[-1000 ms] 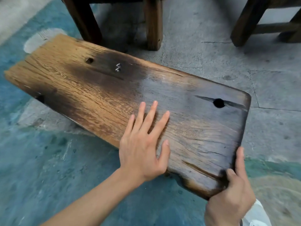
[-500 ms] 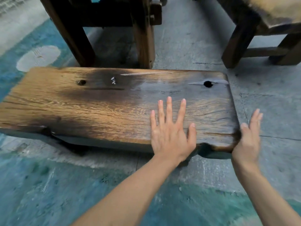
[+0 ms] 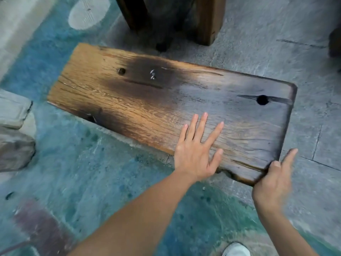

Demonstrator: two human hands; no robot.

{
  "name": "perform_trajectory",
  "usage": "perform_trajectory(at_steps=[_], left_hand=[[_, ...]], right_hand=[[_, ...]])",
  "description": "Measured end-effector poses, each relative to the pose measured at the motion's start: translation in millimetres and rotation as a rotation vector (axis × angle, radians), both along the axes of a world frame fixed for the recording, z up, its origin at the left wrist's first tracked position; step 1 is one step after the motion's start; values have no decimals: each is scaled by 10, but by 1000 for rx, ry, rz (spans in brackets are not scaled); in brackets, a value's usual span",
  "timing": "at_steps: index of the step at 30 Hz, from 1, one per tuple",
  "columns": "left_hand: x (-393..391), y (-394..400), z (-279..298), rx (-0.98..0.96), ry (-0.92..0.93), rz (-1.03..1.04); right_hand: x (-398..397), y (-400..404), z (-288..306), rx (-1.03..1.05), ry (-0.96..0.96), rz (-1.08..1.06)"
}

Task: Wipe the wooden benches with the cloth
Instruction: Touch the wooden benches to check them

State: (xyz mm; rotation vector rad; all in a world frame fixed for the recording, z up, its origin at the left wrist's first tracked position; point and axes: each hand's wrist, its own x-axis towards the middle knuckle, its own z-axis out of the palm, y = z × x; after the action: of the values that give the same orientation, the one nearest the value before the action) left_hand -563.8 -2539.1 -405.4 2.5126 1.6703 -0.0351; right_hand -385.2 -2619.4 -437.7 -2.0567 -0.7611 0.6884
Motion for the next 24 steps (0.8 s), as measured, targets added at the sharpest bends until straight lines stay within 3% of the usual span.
perform_trajectory(at_steps=[10, 16, 21, 24], left_hand=[[17, -7, 41, -43, 9, 37], [28, 14, 253, -254, 30, 18], [-157, -163, 732, -279, -35, 106], [-262, -231, 1172, -343, 30, 104]], right_hand=[[76, 6, 210, -288, 43, 75], [203, -67, 391, -423, 168, 160], [304, -259, 944, -435, 160, 140], [594, -325, 1447, -425, 133, 120]])
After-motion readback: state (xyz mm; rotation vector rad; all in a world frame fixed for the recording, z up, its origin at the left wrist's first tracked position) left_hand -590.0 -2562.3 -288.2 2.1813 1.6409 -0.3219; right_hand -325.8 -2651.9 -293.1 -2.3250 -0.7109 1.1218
